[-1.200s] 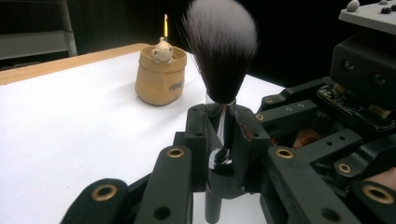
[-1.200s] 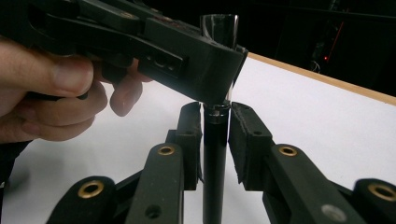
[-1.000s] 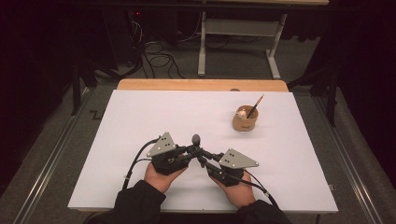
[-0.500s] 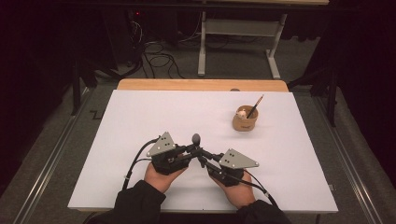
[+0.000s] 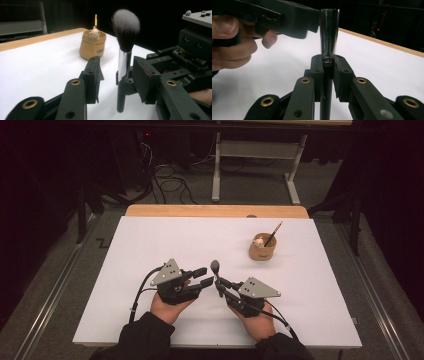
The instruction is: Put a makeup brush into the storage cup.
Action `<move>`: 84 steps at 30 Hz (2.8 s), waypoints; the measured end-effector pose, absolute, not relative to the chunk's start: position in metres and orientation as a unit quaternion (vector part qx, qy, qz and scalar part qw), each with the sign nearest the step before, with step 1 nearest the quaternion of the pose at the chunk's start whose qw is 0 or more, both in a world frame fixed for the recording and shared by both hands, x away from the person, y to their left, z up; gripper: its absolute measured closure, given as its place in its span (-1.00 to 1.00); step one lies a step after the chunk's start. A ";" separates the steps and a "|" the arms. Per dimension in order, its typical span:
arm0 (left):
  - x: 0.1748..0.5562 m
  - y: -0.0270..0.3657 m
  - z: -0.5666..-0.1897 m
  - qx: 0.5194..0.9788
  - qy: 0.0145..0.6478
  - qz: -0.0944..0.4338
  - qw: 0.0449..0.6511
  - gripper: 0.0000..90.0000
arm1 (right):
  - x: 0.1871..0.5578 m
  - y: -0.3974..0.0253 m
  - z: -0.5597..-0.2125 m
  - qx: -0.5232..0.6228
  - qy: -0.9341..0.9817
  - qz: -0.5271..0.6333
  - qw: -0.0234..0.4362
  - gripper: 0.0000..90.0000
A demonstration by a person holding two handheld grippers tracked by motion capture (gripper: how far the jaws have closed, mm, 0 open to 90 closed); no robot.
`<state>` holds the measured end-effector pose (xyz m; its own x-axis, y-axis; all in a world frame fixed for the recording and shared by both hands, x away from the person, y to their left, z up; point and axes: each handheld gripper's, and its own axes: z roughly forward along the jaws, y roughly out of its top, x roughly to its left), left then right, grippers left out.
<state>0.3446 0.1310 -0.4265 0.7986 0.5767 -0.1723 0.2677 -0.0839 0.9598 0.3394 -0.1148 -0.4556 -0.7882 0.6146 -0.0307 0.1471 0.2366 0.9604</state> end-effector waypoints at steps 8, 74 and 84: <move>0.346 0.140 -0.427 0.731 0.296 0.150 0.597 0.13 | 0.342 -0.123 -0.453 0.260 0.754 0.564 0.215 0.79; 0.346 0.201 -0.455 0.727 0.375 0.219 0.532 -1.00 | 0.357 -0.192 -0.438 0.324 0.708 0.568 0.265 0.79; 0.346 0.200 -0.455 0.729 0.373 0.217 0.531 -0.99 | 0.362 -0.208 -0.436 0.344 0.694 0.566 0.280 0.79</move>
<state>0.3456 0.2003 -0.4547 0.6272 0.7748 -0.0793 0.3128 -0.1574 0.9367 0.3623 -0.2078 -0.4359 -0.6058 0.7956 0.0008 0.1610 0.1216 0.9794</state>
